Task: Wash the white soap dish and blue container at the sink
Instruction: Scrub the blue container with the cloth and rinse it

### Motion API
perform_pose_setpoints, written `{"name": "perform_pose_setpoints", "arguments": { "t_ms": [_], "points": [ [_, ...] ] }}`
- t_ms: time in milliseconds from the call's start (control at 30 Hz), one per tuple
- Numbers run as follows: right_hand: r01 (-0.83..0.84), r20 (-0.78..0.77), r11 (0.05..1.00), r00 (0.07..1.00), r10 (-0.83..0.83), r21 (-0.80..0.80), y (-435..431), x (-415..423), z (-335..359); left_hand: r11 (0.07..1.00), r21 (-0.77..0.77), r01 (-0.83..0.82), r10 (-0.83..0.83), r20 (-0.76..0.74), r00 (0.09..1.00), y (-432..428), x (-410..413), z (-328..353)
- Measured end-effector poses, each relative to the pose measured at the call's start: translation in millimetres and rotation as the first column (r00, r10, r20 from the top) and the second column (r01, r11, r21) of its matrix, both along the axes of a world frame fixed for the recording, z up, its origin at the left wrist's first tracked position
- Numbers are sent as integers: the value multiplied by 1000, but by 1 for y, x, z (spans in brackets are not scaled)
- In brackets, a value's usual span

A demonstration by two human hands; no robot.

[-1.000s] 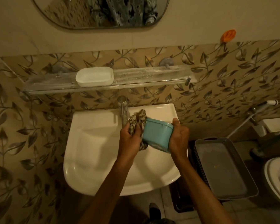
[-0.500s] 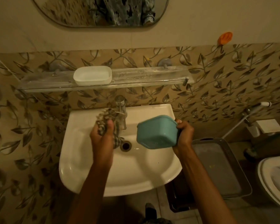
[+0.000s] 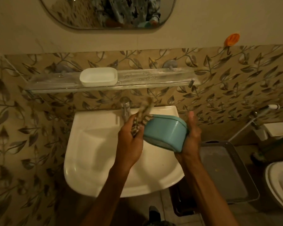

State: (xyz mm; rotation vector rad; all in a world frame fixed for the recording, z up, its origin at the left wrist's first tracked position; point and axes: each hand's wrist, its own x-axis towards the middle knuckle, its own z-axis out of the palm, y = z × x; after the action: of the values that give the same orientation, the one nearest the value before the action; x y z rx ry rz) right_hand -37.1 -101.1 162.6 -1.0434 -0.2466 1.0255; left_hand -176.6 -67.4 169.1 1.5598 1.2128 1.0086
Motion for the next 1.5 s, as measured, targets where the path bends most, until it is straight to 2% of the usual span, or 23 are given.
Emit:
{"name": "perform_pose_setpoints", "arguments": {
  "t_ms": [67, 133, 200, 267, 333, 400, 500, 600, 700, 767, 800, 833, 900, 967, 1033, 1067, 1133, 1200, 1233, 1300, 1367, 1433, 1500],
  "points": [
    [38, 64, 999, 997, -36, -32, 0, -4, 1, 1000, 12, -9, 9, 2, 1000, -15, 8, 4],
    [88, 156, 995, 985, -79, -54, 2, -5, -3, 969, 233, 85, -61, -109, 992, -45, 27, 14],
    [30, 37, 1000, 999, -30, 1, -2, -4, -10, 883, 428, 194, -103, -228, 968, -60, 33, 16],
    [-3, -35, 999, 999, 5, 43, -4, 0, -10, 920, 345, 185, -127, -182, 975, -43, 23, 21],
    [2, -32, 1000, 999, -1, 27, -5, 1, -10, 989, 102, 104, -100, -39, 994, -18, 8, 19],
    [16, -25, 1000, 1000, -15, 15, -5, -1, -11, 998, -55, 34, -35, -3, 999, -3, -2, 15],
    [-22, -122, 1000, 992, 21, -9, -6, -1, -15, 999, 20, 48, -47, -59, 997, -4, -1, 15],
    [-150, -210, 985, 964, 165, 87, -8, 9, -19, 963, 15, 268, -265, -111, 958, 17, -10, 23],
    [-193, -120, 971, 970, 210, 142, -10, 11, -26, 868, -134, 478, -494, -145, 857, 41, -20, 32],
    [-168, 124, 985, 979, 163, 35, -8, 15, -30, 891, -123, 437, -453, -174, 875, 42, -20, 32],
    [-138, 328, 990, 937, 120, 30, -7, 20, -31, 920, -86, 383, -392, -213, 895, 42, -19, 32],
    [-130, 541, 991, 835, 97, 23, -6, 25, -30, 944, -33, 327, -323, -282, 904, 41, -19, 31],
    [-176, 813, 981, 558, 163, -75, 0, 30, -28, 966, 63, 251, -194, -462, 865, 35, -13, 31],
    [-209, 919, 964, 322, 229, -166, 5, 19, -26, 960, 181, 215, -79, -563, 823, 22, -2, 31],
    [-124, 958, 987, 253, 131, -103, 9, 0, -25, 923, 295, 246, -46, -550, 834, 5, 9, 36],
    [-77, 950, 995, 304, 79, -58, 11, -5, -24, 921, 307, 240, -73, -470, 880, 0, 11, 38],
    [-21, 837, 1000, 546, 20, -10, 13, -6, -24, 976, 187, 114, -84, -162, 983, 1, 2, 42],
    [28, 592, 1000, 806, -15, -13, 11, 0, -26, 996, -24, -86, 88, 101, 991, 15, -18, 41],
    [45, 469, 998, 883, -22, -39, 10, 4, -28, 977, -113, -184, 197, 125, 972, 23, -30, 41],
    [67, 297, 994, 954, -38, -89, 9, 7, -31, 945, -172, -277, 300, 127, 946, 37, -50, 40],
    [69, 217, 993, 975, -48, -92, 10, 8, -30, 939, -123, -322, 335, 106, 936, 39, -54, 43],
    [61, 294, 996, 955, -38, -70, 15, 4, -26, 960, -73, -270, 277, 101, 956, 26, -37, 46],
    [86, 465, 992, 885, -34, -89, 18, -2, -26, 993, 90, -76, 78, -14, 997, -2, -7, 45]
  ]
}}
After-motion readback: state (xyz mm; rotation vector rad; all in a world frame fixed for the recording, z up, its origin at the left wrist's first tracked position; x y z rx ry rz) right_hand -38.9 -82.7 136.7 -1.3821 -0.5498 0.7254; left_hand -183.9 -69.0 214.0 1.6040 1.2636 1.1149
